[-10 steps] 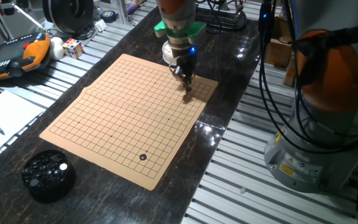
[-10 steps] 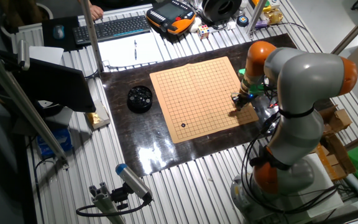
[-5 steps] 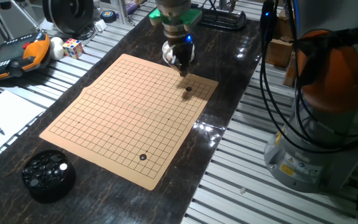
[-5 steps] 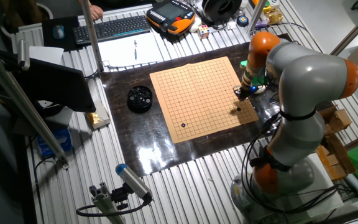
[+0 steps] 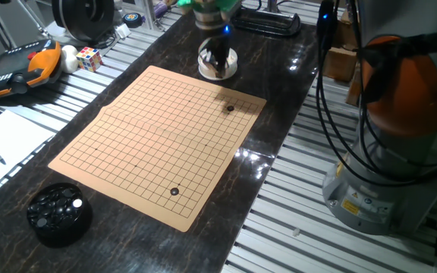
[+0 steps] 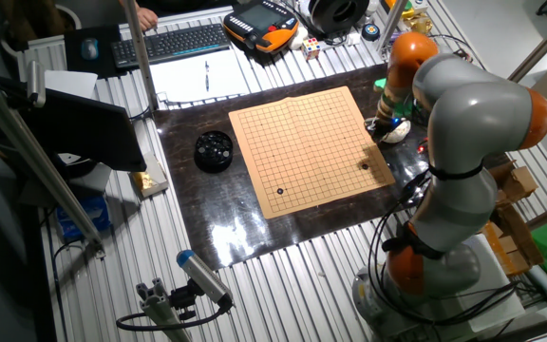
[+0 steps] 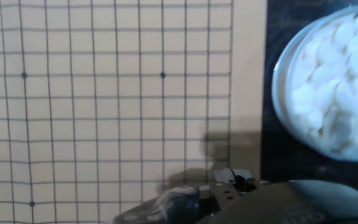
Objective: Play the first move as black on the 3-4 point in the upper right corner of the Go board
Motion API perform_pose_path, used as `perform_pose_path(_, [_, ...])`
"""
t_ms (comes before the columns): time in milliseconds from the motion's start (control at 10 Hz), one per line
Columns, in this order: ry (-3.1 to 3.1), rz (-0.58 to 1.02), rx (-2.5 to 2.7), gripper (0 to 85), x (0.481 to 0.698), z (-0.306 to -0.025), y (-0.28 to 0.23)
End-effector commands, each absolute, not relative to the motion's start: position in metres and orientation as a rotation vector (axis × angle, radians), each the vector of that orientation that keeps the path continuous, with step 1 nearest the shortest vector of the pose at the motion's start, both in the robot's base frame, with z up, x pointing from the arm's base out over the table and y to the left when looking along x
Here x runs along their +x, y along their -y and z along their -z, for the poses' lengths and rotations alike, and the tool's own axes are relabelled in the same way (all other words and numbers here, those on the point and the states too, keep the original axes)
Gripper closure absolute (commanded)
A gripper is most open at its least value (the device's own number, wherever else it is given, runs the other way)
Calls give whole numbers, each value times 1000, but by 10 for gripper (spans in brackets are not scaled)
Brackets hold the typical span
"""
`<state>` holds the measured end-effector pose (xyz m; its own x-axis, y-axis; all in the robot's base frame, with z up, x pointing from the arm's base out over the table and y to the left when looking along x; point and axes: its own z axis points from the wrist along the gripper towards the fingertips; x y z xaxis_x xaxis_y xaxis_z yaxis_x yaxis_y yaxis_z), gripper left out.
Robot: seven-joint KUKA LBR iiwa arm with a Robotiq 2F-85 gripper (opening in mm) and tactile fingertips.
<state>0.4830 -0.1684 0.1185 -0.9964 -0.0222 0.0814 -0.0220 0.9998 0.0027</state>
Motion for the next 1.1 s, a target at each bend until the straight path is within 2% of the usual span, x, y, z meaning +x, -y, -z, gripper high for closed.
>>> perform_pose_path(0, [3059, 15, 37, 843, 486, -118, 171])
perform_pose_path(1000, [3076, -6, 41, 843, 486, -118, 168])
